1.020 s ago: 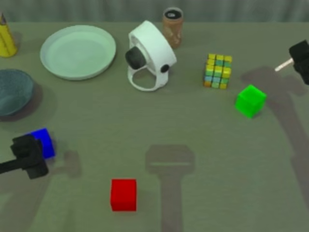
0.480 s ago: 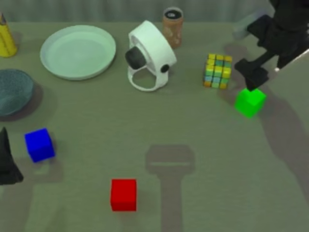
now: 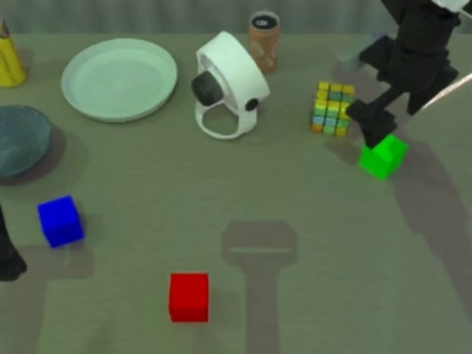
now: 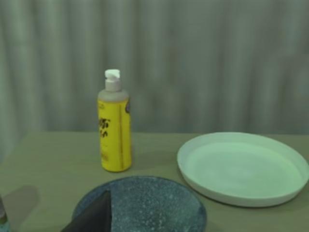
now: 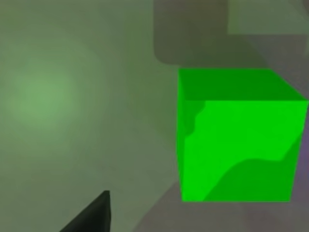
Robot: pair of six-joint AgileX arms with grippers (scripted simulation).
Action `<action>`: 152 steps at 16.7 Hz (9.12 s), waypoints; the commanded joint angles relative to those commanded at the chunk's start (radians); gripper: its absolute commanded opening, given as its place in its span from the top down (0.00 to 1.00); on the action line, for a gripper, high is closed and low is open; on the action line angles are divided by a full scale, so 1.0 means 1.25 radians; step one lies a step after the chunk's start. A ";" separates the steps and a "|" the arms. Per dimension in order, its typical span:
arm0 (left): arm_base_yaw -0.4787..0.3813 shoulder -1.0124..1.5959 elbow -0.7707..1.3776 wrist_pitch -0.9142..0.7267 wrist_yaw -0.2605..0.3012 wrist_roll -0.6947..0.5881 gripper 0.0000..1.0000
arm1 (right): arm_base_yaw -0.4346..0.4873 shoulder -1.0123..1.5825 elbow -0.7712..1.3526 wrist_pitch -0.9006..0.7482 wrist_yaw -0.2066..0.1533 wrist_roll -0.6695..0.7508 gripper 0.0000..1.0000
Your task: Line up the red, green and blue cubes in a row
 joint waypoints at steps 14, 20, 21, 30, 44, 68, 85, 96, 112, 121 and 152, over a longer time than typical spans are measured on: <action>0.000 0.000 0.000 0.000 0.000 0.000 0.00 | 0.001 0.044 -0.177 0.220 0.001 0.001 0.00; 0.000 0.000 0.000 0.000 0.000 0.000 0.00 | 0.001 0.044 -0.177 0.220 0.001 0.001 0.30; 0.000 0.000 0.000 0.000 0.000 0.000 0.00 | 0.001 0.044 -0.177 0.220 0.001 0.001 0.38; 0.000 0.000 0.000 0.000 0.000 0.000 0.00 | 0.001 0.044 -0.177 0.220 0.001 0.001 1.00; 0.000 0.000 0.000 0.000 0.000 0.000 0.00 | 0.001 0.015 -0.081 0.094 -0.001 0.004 1.00; 0.000 0.000 0.000 0.000 0.000 0.000 0.00 | 0.394 -0.255 -0.412 0.134 -0.001 0.868 1.00; 0.000 0.000 0.000 0.000 0.000 0.000 0.00 | 0.513 -0.322 -0.618 0.307 0.003 1.110 1.00; 0.000 0.000 0.000 0.000 0.000 0.000 0.00 | 0.519 -0.291 -0.670 0.386 0.003 1.110 0.70; 0.000 0.000 0.000 0.000 0.000 0.000 0.00 | 0.519 -0.291 -0.670 0.386 0.003 1.110 0.00; 0.000 0.000 0.000 0.000 0.000 0.000 0.00 | 0.524 -0.345 -0.569 0.223 0.003 1.112 0.00; -0.084 1.361 0.949 -0.742 -0.001 0.788 0.00 | -0.118 -1.799 -1.652 0.944 0.053 0.446 0.00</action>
